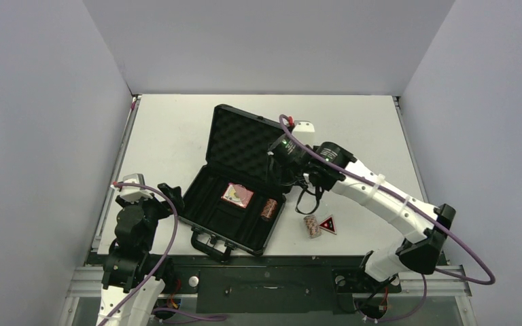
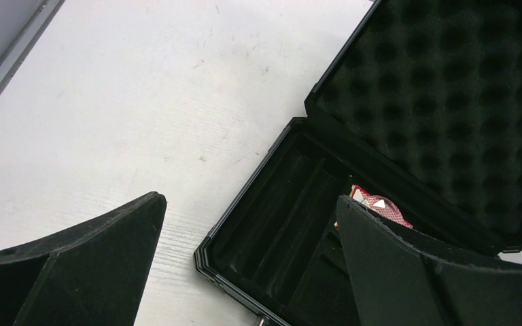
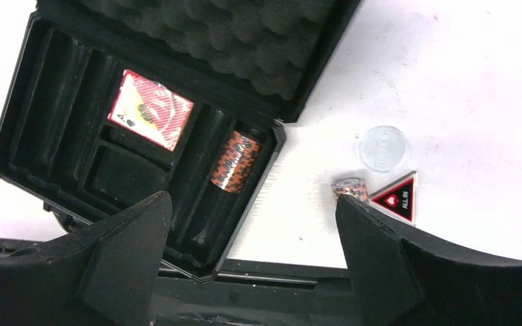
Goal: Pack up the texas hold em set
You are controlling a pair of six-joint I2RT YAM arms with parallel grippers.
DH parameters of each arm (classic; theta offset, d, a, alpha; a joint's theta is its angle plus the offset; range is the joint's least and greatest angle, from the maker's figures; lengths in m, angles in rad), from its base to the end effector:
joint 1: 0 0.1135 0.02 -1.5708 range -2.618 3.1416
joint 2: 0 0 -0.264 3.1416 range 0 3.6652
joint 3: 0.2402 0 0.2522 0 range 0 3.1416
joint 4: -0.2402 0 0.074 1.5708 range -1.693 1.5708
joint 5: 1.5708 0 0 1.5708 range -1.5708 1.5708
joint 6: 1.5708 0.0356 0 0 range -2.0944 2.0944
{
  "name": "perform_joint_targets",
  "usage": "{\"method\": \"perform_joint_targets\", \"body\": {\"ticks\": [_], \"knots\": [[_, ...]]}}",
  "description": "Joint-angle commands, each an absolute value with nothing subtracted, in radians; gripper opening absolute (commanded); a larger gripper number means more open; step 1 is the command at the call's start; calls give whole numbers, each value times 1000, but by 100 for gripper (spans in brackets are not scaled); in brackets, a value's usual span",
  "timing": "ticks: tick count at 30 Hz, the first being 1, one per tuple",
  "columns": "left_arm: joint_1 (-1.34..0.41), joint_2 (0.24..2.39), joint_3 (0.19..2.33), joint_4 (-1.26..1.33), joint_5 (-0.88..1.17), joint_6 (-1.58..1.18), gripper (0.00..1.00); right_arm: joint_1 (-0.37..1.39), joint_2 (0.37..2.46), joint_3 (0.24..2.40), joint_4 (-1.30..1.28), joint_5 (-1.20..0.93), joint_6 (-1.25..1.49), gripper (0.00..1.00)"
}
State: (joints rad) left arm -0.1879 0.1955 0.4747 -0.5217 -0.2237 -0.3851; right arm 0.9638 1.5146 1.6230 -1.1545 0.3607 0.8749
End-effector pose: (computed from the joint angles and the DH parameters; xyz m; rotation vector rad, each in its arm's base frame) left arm 0.0855 -0.0082 0.2639 -0.3356 1.7805 -0.2048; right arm 0.1791 0.2359 0.3704 0.0114 2.5346 0.2607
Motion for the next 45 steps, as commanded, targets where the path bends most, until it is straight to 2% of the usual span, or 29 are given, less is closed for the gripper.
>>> {"method": "perform_joint_targets", "body": {"ticks": [1,11,21,33,45], "knots": [[-184,185,485,-495,-250,-394,96,969,1397,1534,-1132,471,968,86],[-185,194,484,-494,-241,-394,96,952,1246,1289,-1127,504,1068,86],[-185,201,485,-491,-233,-393,96,765,1110,1040,-1023,368,1068,85],[-187,199,486,-495,-241,-397,96,605,1190,935,-909,221,937,84],[-187,199,488,-499,-251,-400,96,563,1350,935,-839,176,871,80]]}}
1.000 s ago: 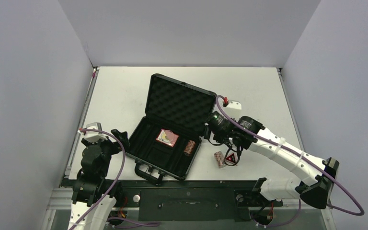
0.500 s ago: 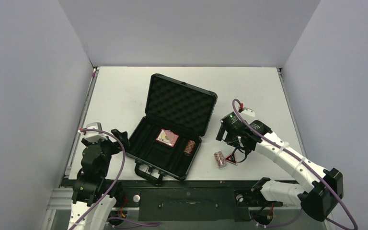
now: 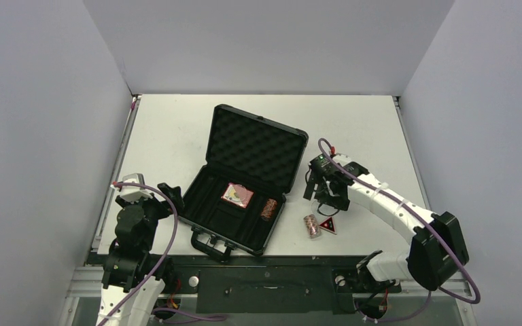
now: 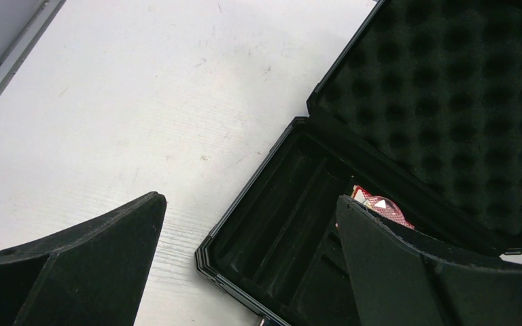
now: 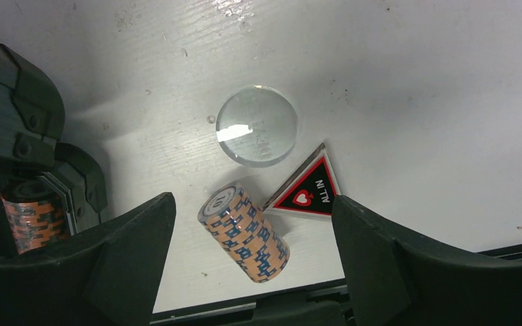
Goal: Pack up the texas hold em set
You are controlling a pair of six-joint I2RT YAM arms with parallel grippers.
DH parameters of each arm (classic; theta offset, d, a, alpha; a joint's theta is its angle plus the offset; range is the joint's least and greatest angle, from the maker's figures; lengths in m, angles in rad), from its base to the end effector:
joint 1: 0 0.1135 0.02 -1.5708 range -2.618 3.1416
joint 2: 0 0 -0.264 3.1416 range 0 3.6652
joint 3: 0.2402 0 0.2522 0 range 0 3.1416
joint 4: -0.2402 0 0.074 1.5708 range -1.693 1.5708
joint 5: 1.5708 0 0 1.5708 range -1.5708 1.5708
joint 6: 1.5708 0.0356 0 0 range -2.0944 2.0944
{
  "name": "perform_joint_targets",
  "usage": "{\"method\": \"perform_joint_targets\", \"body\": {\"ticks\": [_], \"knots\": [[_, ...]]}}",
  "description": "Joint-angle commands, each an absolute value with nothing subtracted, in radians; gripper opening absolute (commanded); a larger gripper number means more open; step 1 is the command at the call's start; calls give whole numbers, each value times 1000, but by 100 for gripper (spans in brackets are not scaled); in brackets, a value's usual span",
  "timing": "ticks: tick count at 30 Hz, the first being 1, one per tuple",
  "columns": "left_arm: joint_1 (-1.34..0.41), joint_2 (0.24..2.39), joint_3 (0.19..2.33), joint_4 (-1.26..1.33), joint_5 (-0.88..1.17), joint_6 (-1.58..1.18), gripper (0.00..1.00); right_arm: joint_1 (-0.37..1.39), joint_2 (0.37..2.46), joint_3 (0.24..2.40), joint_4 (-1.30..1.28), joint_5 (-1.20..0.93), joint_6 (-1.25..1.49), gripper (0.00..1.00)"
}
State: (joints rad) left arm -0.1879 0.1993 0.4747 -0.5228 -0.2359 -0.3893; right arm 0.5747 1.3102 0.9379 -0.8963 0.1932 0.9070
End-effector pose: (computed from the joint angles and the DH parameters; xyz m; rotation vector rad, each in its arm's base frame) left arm 0.0860 -0.0079 0.2635 -0.3477 1.7819 -0.1954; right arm 0.2005 0.1217 0.2314 0.5017 2.7431 0.0872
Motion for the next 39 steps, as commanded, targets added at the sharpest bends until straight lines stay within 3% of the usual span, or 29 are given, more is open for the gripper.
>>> {"method": "perform_joint_targets", "body": {"ticks": [1,18,39], "knots": [[-187,200,487,-499,-252,-400,96,559,1368,935,-833,171,863,80],[-182,220,488,-494,-244,-400,96,506,1501,917,-738,121,795,82],[-175,227,483,-486,-233,-397,96,506,1585,896,-687,122,792,74]]}}
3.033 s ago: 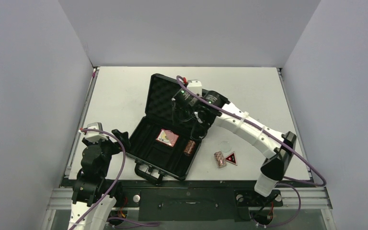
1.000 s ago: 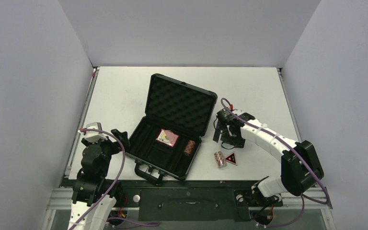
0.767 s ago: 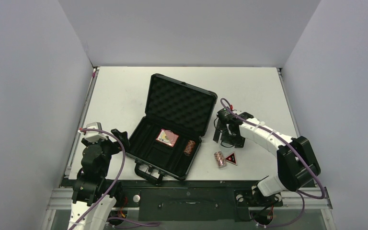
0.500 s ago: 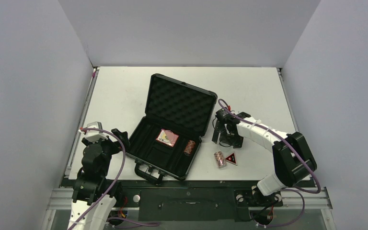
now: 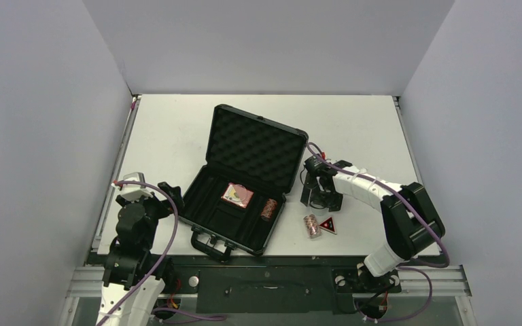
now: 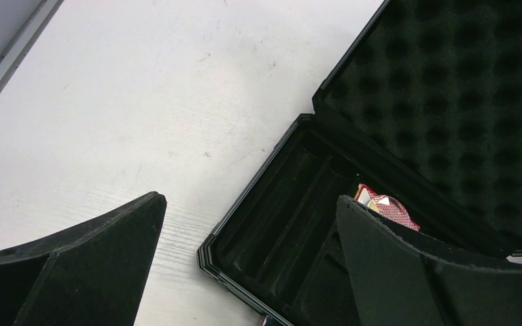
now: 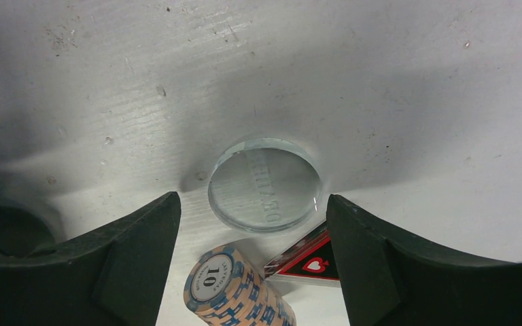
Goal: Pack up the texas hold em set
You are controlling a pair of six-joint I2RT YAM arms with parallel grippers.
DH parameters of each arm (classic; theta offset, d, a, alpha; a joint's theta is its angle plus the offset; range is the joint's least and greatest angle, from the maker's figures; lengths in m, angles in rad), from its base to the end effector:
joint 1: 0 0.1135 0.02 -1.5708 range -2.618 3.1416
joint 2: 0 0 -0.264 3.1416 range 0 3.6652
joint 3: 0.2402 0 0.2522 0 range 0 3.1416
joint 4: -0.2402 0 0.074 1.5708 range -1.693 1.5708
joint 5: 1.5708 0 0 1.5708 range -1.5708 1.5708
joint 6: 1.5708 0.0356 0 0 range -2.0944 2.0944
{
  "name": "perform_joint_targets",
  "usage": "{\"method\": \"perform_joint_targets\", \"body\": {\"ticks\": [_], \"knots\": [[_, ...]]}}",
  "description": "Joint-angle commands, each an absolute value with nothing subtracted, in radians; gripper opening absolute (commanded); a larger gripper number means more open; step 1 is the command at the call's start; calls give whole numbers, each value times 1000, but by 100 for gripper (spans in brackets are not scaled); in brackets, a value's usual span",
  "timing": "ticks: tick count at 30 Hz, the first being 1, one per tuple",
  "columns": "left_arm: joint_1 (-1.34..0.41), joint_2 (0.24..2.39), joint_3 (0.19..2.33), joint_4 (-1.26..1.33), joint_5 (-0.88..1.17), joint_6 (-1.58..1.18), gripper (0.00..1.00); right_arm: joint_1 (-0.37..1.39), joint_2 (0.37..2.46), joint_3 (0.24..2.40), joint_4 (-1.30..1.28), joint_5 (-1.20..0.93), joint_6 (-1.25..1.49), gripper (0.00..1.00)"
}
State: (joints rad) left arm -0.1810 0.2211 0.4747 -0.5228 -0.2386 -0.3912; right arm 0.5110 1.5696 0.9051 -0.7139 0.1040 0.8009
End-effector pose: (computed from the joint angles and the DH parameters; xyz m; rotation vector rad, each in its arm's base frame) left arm 0.0892 -0.0078 0.2621 -0.3578 1.8008 -0.1827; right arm 0.2377 0.1290 0.1663 0.4371 2.8927 0.0515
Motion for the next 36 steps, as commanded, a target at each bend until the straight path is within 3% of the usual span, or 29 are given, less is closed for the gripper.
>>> {"method": "perform_joint_targets", "body": {"ticks": [1,29,36], "knots": [[-175,229,483,-486,-233,-397,96,506,1587,893,-685,124,791,73],[-158,242,485,-483,-220,-394,96,505,1605,850,-673,148,765,61],[-158,243,485,-482,-220,-394,96,505,1588,837,-671,152,764,53]]}}
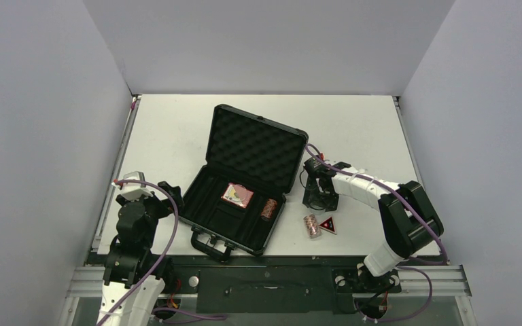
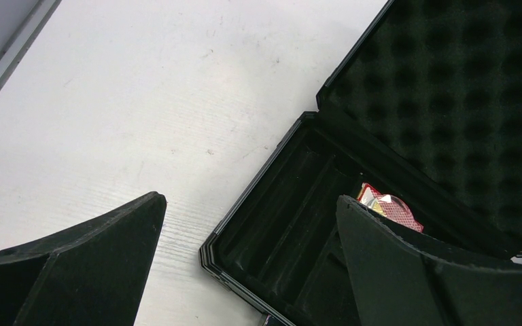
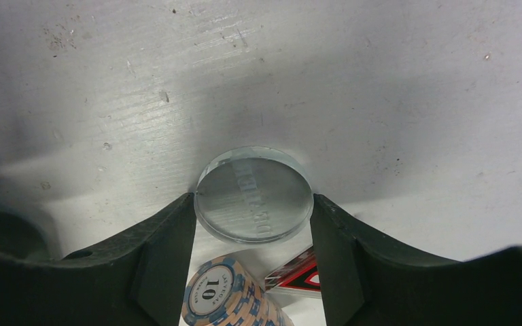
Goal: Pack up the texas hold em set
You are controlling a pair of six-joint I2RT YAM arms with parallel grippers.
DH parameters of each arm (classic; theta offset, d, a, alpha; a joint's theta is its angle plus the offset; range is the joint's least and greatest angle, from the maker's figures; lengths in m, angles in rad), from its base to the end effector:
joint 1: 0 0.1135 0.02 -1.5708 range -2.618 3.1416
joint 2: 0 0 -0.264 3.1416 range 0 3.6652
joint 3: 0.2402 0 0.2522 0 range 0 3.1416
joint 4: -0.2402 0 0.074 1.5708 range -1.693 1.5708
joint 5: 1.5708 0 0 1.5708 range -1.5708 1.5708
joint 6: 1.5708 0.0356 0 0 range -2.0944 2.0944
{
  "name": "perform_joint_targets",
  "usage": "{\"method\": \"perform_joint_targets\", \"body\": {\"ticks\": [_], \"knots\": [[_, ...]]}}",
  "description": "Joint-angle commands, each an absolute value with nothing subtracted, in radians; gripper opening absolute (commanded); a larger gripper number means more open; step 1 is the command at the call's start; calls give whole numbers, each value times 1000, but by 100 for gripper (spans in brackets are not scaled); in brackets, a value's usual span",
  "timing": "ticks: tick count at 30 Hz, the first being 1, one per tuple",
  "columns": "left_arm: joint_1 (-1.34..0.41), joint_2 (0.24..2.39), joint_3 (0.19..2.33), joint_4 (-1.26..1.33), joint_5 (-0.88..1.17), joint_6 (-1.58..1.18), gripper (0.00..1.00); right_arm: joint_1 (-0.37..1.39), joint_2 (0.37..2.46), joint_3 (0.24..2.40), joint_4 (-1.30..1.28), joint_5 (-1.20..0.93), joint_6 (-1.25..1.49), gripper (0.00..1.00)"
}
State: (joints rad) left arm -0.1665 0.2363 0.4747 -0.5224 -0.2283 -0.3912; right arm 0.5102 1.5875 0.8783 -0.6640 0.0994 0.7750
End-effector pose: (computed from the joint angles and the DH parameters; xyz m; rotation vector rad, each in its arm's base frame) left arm 0.0916 -0.0072 0.2610 -0.3643 1.8147 -0.1774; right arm 0.2381 0.1292 0.1562 0.4003 2.8961 0.0572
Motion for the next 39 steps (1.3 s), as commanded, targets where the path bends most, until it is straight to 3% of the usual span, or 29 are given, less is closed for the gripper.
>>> {"method": "perform_joint_targets", "body": {"ticks": [1,5,14,24,31,39], "knots": [[-158,243,485,-483,-221,-394,96,504,1587,834,-671,153,763,50],[-158,245,485,-482,-218,-394,96,503,1569,822,-672,154,764,43],[-156,246,484,-483,-216,-394,96,504,1524,825,-694,166,759,41],[-156,239,484,-484,-220,-394,96,504,1498,802,-669,149,745,64],[-156,236,485,-486,-224,-396,96,504,1513,797,-659,147,737,66],[-155,238,486,-487,-226,-397,96,505,1521,785,-654,139,731,60]]}}
